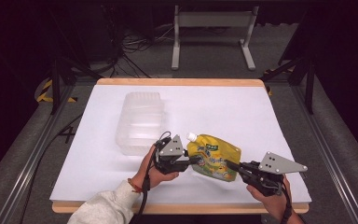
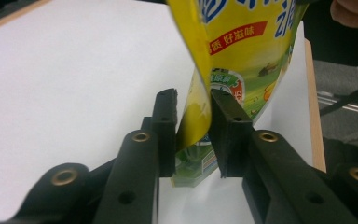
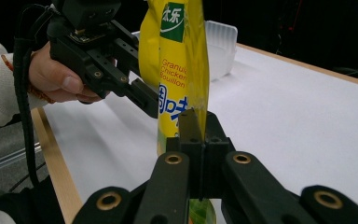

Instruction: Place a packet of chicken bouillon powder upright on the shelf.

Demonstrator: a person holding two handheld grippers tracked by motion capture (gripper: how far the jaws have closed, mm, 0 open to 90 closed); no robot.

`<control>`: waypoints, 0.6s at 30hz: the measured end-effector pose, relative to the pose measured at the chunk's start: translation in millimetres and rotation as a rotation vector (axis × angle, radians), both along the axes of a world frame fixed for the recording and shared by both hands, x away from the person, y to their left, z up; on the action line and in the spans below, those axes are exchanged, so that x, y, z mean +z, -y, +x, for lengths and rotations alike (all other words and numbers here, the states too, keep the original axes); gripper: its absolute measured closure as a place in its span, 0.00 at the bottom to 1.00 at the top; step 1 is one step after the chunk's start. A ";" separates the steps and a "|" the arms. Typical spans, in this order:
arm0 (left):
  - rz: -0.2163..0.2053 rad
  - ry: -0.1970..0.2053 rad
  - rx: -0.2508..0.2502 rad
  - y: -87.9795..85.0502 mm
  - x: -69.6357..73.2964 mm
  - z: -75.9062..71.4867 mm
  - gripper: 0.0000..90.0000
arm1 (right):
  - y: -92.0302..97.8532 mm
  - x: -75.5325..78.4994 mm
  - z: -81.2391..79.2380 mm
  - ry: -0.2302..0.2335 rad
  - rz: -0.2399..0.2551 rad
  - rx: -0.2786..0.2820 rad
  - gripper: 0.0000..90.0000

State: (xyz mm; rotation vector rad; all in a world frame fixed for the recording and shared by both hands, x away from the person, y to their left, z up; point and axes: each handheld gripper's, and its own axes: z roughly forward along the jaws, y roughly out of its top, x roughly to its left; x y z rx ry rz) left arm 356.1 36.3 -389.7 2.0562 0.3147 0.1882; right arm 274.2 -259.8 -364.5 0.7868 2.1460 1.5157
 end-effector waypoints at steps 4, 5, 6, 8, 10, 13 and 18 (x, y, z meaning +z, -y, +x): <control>0.004 0.031 0.048 -9.9 8.0 1.1 0.87 | -10.1 4.8 4.0 0.018 -0.010 0.009 1.00; 0.012 0.038 0.059 -12.1 10.1 1.2 0.87 | -14.3 6.9 5.8 0.027 -0.018 0.010 1.00; 0.013 0.047 0.071 -14.2 12.4 1.1 0.88 | -17.6 8.8 7.2 0.032 -0.023 0.013 1.00; 0.012 0.066 0.100 -20.8 19.1 1.0 0.88 | -25.3 13.8 10.3 0.052 -0.029 0.015 1.00; 0.010 0.073 0.113 -24.8 22.3 1.2 0.88 | -29.7 16.9 12.1 0.060 -0.034 0.019 1.00; -0.005 0.077 0.140 -36.5 28.1 4.5 0.88 | -39.3 24.1 18.9 0.078 -0.039 0.041 0.99; -0.015 0.092 0.195 -51.2 36.2 8.3 0.89 | -53.9 34.8 39.3 0.094 -0.030 0.061 1.00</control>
